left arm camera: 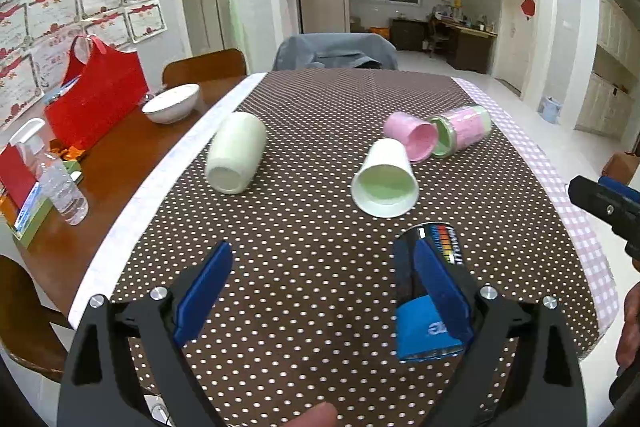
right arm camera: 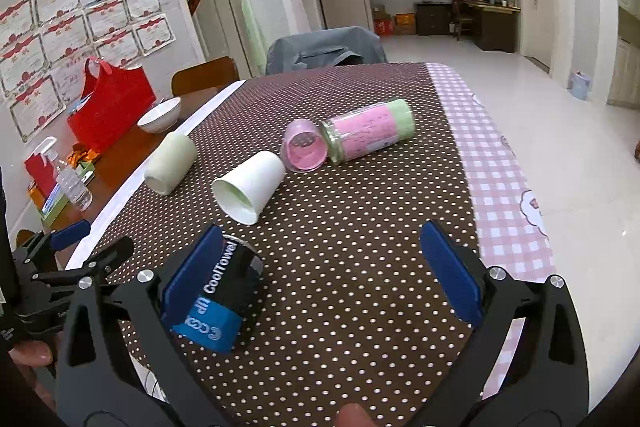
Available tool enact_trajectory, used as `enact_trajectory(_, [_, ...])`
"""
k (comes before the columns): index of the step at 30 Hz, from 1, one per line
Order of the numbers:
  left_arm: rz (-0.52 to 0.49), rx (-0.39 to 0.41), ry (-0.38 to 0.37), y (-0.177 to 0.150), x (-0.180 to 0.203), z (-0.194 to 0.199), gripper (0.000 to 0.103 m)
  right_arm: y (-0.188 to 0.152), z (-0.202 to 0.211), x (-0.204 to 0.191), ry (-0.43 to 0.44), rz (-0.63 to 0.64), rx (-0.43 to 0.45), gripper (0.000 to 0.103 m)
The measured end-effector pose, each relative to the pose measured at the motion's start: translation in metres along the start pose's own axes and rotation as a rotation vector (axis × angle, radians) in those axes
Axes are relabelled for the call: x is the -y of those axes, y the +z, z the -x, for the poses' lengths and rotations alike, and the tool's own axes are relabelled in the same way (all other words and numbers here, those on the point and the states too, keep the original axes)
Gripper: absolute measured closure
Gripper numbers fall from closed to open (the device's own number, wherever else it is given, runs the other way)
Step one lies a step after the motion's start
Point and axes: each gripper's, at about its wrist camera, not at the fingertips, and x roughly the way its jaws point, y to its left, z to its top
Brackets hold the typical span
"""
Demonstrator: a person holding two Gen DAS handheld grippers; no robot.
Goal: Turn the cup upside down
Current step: 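Bring the can to the right tool while the right tool grasps it and left releases, then rotate the held can with the right tool until its silver end faces up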
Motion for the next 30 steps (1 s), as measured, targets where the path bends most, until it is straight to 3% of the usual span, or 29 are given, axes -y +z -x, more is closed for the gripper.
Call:
enact_trajectory(16, [0.049,0.077,0.076,-0.009,-0.028,0.027,0.012,-0.002,-0.015,-0.038,0.085,0.053,-0.079,0.006])
enact_trajectory(30, [0.095,0.136,0.093,-0.017,-0.047,0.046,0.012,-0.011,-0.038,-0.058,0.139,0.073,-0.185,0.006])
